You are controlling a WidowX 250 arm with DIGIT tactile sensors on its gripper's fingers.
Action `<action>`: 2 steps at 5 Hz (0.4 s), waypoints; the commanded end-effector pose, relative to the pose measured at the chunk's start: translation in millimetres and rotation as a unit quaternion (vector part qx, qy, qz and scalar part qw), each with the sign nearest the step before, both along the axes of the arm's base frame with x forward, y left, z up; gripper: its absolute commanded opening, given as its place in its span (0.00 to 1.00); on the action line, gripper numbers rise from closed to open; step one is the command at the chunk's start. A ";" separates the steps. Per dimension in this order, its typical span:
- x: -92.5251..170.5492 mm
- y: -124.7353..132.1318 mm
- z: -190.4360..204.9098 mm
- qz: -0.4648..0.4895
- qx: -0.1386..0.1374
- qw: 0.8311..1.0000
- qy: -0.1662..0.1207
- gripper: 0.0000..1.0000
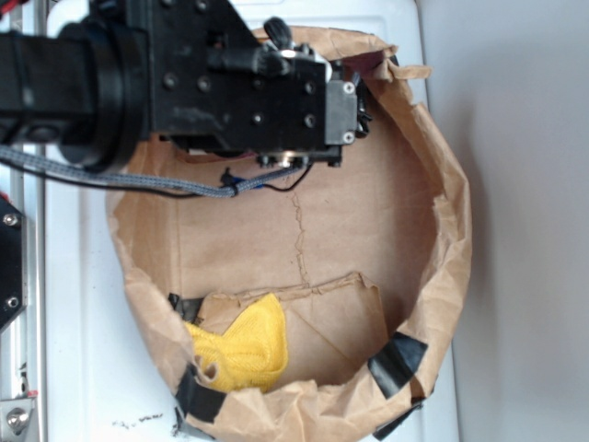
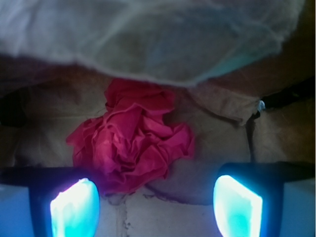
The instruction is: Grab the red paper.
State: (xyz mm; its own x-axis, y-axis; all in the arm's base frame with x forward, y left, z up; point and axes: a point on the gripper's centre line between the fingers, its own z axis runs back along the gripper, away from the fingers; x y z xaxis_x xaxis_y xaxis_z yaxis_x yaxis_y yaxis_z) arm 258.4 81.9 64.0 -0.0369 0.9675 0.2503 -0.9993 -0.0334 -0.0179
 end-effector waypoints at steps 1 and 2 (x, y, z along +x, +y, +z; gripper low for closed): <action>-13.2 12.1 9.2 0.006 0.009 1.000 -0.020 1.00; -13.4 14.0 -0.5 0.009 0.022 1.000 -0.017 1.00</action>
